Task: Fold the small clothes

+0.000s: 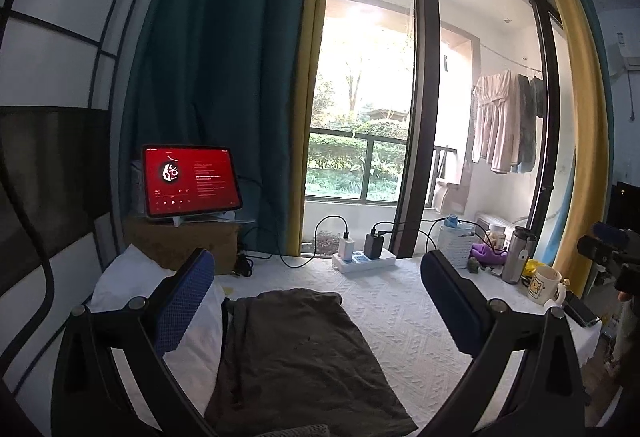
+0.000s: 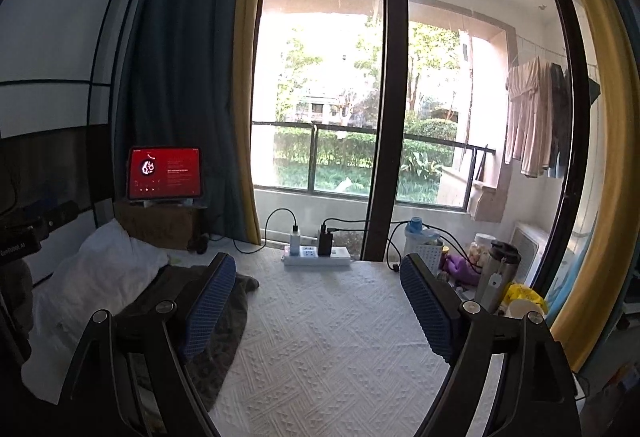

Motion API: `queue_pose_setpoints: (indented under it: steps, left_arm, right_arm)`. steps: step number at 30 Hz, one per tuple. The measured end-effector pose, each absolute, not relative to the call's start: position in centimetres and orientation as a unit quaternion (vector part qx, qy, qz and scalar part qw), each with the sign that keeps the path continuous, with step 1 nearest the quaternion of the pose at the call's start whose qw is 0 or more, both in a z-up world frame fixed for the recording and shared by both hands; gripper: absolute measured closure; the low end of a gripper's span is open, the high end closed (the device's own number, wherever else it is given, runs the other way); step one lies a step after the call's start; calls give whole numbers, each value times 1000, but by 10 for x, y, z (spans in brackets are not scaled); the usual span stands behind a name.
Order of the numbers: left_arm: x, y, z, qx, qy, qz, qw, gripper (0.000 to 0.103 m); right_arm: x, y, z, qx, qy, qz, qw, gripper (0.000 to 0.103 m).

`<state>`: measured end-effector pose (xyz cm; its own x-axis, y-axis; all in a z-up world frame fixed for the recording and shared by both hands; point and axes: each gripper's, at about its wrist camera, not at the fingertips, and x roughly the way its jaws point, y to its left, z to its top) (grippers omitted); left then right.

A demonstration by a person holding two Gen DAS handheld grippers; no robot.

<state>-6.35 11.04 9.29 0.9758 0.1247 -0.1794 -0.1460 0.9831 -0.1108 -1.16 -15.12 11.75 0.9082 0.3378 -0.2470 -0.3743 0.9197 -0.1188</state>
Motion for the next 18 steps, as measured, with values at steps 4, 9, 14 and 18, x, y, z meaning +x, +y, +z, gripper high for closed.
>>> queue_pose_setpoints:
  steps: [4, 9, 14, 18]
  left_arm:
    - [-62, 107, 91, -55, 91, 65, 992, 1]
    - [-63, 105, 90, -52, 94, 63, 992, 1]
    - [-63, 105, 89, -52, 98, 63, 992, 1]
    - [-62, 105, 89, -52, 98, 63, 992, 1]
  right_arm:
    - [-9, -150, 113, -84, 119, 183, 972, 17]
    - [-7, -150, 111, -84, 126, 183, 971, 17]
    - [-5, -152, 109, -83, 131, 182, 971, 17]
    - [-5, -153, 109, -82, 130, 178, 972, 17]
